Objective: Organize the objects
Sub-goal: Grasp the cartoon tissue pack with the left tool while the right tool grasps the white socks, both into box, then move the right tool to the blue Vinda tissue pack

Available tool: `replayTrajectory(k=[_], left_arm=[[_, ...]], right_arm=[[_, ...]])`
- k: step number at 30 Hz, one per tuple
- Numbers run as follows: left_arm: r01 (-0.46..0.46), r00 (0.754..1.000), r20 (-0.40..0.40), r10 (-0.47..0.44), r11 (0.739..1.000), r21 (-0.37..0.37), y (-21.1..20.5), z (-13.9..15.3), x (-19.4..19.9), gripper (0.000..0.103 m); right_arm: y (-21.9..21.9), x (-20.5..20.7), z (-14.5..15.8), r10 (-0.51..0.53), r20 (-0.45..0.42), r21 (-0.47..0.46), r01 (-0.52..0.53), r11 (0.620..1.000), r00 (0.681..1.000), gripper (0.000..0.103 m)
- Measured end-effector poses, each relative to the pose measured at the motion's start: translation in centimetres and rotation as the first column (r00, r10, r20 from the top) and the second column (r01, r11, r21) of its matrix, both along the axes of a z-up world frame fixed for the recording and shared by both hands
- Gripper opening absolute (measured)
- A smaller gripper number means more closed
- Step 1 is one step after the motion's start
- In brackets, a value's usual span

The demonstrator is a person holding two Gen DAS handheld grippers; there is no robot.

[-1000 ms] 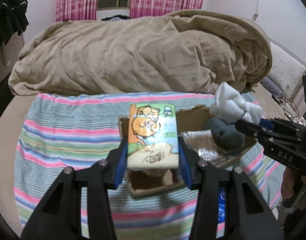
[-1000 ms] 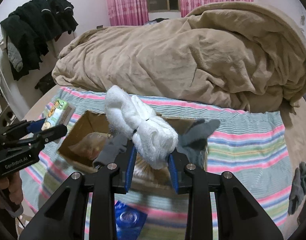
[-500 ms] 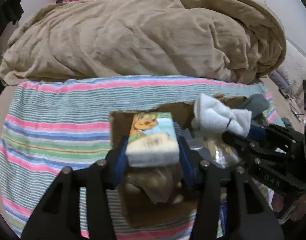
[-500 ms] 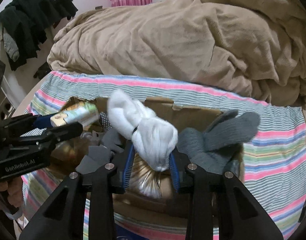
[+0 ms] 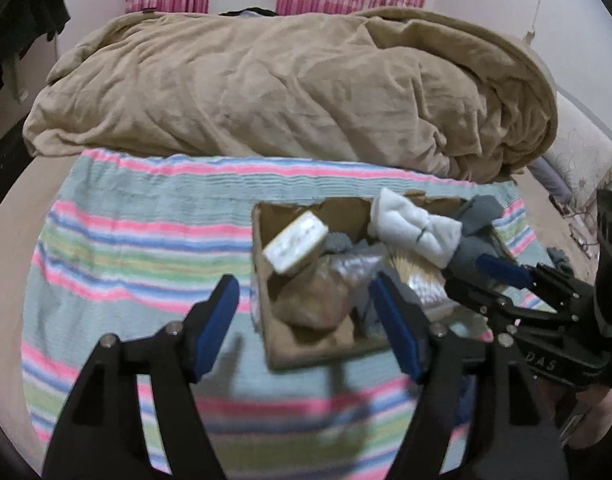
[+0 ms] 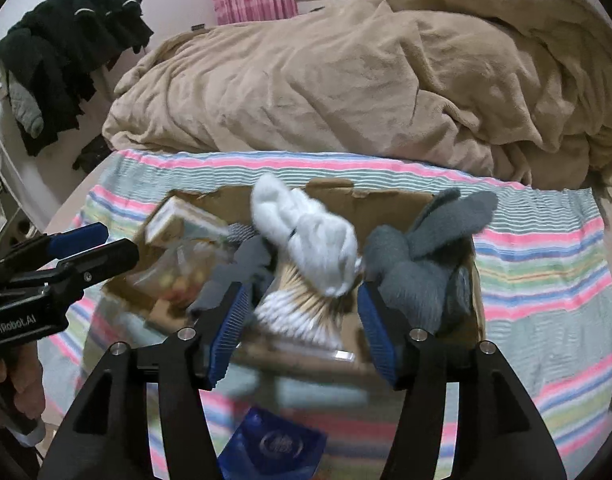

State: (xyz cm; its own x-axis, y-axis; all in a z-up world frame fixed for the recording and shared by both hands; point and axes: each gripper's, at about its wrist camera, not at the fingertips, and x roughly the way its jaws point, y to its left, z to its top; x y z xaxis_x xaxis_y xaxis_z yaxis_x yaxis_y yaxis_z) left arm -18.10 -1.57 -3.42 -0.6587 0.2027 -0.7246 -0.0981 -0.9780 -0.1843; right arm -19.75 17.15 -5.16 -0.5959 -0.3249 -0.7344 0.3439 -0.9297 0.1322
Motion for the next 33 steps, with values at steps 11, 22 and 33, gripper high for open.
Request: replayTrajectory(k=[11,22,33], left_arm=[[-0.003,0.998,-0.058,0.004,1.000,0.019,0.0,3.3,7.5,0.075],[-0.045,0.998,-0.051,0.047,0.998,0.044,-1.0,3.2,12.1,0.076],[-0.048,0.999,0.016,0.048,0.999,0.015,-0.7,-0.6,12.6,0.076]], right_arm=[[1.0,5.9,2.8,-0.037,-0.030,-0.007,0.037,0.999,0.999,0.069],[0.8,10.3,4.6,-0.029,-0.048,-0.012,0.028,1.000,0.998,0.073],[0.7,10.8,0.6,-0.029,0.032,-0.007,0.030,1.000,0.999,0.078]])
